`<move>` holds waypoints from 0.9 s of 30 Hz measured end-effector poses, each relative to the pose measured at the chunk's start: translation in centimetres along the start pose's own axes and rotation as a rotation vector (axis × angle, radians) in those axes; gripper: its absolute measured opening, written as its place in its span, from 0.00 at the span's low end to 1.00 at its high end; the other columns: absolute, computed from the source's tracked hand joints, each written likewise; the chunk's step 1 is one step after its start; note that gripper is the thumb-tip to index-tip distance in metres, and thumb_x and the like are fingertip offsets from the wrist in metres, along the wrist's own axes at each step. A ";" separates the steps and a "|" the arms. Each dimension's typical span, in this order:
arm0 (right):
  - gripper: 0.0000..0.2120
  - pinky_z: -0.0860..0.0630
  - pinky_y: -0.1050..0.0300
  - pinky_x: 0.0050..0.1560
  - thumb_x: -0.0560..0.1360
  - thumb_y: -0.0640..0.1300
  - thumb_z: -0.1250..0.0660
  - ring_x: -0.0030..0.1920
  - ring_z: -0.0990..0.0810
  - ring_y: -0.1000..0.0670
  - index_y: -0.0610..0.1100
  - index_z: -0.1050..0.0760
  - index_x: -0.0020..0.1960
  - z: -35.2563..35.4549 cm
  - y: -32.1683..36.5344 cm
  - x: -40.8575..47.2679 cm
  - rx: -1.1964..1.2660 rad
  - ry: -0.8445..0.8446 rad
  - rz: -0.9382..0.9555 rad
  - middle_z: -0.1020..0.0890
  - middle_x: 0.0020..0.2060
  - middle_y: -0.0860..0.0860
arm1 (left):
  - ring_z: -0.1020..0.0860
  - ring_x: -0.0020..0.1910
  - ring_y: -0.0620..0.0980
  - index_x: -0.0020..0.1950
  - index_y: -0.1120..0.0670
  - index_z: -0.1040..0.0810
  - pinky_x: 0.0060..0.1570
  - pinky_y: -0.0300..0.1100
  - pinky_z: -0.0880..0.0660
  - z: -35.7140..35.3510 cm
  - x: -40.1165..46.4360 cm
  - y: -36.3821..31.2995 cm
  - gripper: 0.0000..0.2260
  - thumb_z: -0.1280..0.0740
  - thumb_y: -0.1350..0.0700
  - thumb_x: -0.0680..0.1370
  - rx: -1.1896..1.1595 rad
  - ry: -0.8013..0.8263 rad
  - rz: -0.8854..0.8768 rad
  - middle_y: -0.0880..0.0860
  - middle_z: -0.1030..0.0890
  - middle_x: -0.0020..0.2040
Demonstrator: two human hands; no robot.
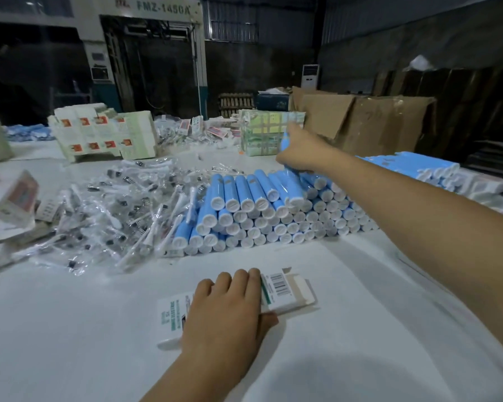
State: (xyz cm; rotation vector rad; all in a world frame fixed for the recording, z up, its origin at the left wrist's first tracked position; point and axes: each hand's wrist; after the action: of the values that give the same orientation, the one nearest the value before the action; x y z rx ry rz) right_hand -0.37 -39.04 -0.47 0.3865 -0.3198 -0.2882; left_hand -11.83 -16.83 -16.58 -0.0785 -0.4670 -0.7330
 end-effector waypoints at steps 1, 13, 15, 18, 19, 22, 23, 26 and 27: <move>0.33 0.29 0.58 0.25 0.74 0.41 0.36 0.28 0.26 0.48 0.48 0.47 0.75 0.5 -0.6 -1.6 0.206 -0.052 0.002 0.25 0.40 0.46 | 0.23 0.45 0.53 0.63 0.55 0.25 0.44 0.48 0.27 0.3 0.0 -0.1 0.30 0.33 0.34 0.70 -0.009 0.042 0.033 0.49 0.22 0.50; 0.29 0.25 0.58 0.24 0.74 0.39 0.32 0.22 0.24 0.50 0.56 0.42 0.67 -8.3 -6.9 -17.6 1.185 -0.424 -0.293 0.19 0.27 0.48 | 0.30 0.58 0.53 0.72 0.52 0.40 0.54 0.48 0.36 0.0 -0.3 0.3 0.30 0.48 0.33 0.77 0.034 0.025 0.179 0.49 0.29 0.63; 0.26 0.22 0.55 0.26 0.74 0.41 0.31 0.23 0.23 0.50 0.57 0.42 0.63 -9.1 -6.5 -18.2 1.200 -0.365 -0.278 0.19 0.26 0.50 | 0.31 0.59 0.53 0.72 0.52 0.41 0.55 0.48 0.37 0.1 -0.5 0.1 0.31 0.48 0.33 0.77 0.034 0.046 0.186 0.49 0.30 0.63; 0.11 0.27 0.57 0.22 0.75 0.42 0.32 0.21 0.26 0.49 0.51 0.30 0.54 -10.3 -6.2 -18.9 1.227 -0.236 -0.253 0.21 0.25 0.47 | 0.32 0.59 0.54 0.73 0.52 0.42 0.56 0.48 0.37 0.4 -0.6 -0.1 0.31 0.48 0.34 0.78 0.016 0.025 0.190 0.50 0.30 0.64; 0.02 0.31 0.59 0.20 0.76 0.44 0.33 0.20 0.28 0.50 0.48 0.25 0.49 -10.6 -6.1 -19.1 1.213 -0.195 -0.245 0.22 0.23 0.47 | 0.32 0.60 0.54 0.73 0.52 0.42 0.57 0.48 0.37 0.6 -0.6 -0.1 0.30 0.48 0.34 0.78 0.001 0.022 0.192 0.50 0.31 0.64; 0.19 0.38 0.65 0.19 0.79 0.51 0.37 0.18 0.34 0.52 0.43 0.22 0.33 -10.9 -6.5 -19.1 1.153 -0.166 -0.312 0.29 0.19 0.46 | 0.32 0.60 0.54 0.73 0.52 0.42 0.58 0.49 0.38 0.8 -0.7 0.0 0.30 0.47 0.35 0.78 -0.023 0.036 0.190 0.50 0.31 0.65; 0.20 0.39 0.65 0.19 0.79 0.52 0.38 0.18 0.35 0.52 0.43 0.22 0.33 -10.9 -6.6 -18.8 1.157 -0.186 -0.352 0.29 0.20 0.46 | 0.32 0.60 0.54 0.72 0.52 0.42 0.58 0.49 0.38 0.9 -0.7 0.1 0.29 0.47 0.35 0.79 -0.029 0.043 0.191 0.50 0.31 0.64; 0.17 0.40 0.65 0.19 0.79 0.48 0.39 0.18 0.34 0.53 0.41 0.24 0.35 -10.6 -6.7 -18.5 1.249 -0.230 -0.416 0.25 0.27 0.47 | 0.32 0.59 0.54 0.72 0.53 0.41 0.57 0.50 0.37 1.0 -1.0 0.5 0.28 0.47 0.36 0.79 -0.042 0.045 0.189 0.51 0.31 0.64; 0.16 0.40 0.66 0.18 0.79 0.47 0.39 0.18 0.33 0.54 0.41 0.25 0.36 -10.1 -7.0 -18.5 1.268 -0.258 -0.435 0.23 0.29 0.47 | 0.32 0.59 0.55 0.72 0.54 0.41 0.57 0.50 0.37 1.2 -0.8 0.1 0.28 0.46 0.37 0.79 -0.043 0.052 0.174 0.52 0.31 0.64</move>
State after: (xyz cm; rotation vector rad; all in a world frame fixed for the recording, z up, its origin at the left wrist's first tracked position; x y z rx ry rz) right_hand -15.09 -35.81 -16.81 1.6894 -0.6568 -0.5445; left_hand -12.70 -16.02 -15.86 -0.1380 -0.3894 -0.5728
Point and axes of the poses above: each hand's wrist, its own x-axis towards the middle knuckle, its own z-axis out of the back of the hand, y = z × x
